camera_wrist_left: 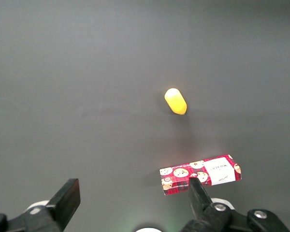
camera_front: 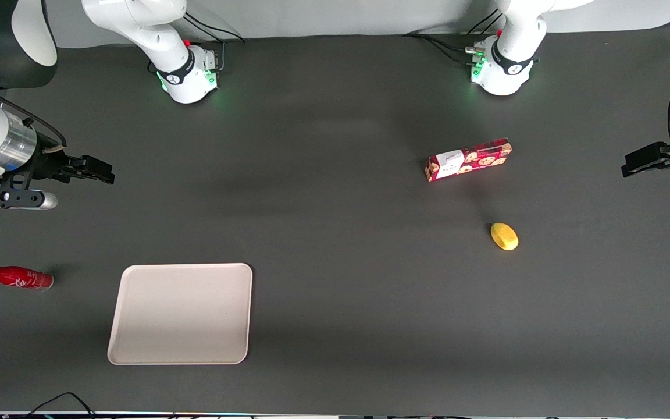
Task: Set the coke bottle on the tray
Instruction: 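Move the open right gripper toward the red Coca-Cola bottle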
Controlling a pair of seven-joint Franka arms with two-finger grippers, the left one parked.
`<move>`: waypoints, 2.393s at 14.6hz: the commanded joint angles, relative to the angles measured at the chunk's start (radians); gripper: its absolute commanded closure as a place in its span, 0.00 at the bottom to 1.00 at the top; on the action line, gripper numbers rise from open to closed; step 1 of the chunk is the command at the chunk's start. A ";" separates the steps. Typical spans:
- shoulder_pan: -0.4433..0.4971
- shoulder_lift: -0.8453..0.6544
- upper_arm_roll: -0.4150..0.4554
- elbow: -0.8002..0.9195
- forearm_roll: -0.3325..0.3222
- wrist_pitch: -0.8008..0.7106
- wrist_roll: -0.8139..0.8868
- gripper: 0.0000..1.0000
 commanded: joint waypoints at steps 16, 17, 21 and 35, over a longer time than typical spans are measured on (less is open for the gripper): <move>-0.005 0.173 -0.376 0.043 -0.122 0.289 -0.864 0.00; -0.013 0.202 -0.392 0.043 -0.116 0.347 -0.933 0.00; -0.042 0.329 -0.462 0.043 0.037 0.527 -1.220 0.00; -0.089 0.566 -0.488 0.115 0.330 0.712 -1.758 0.00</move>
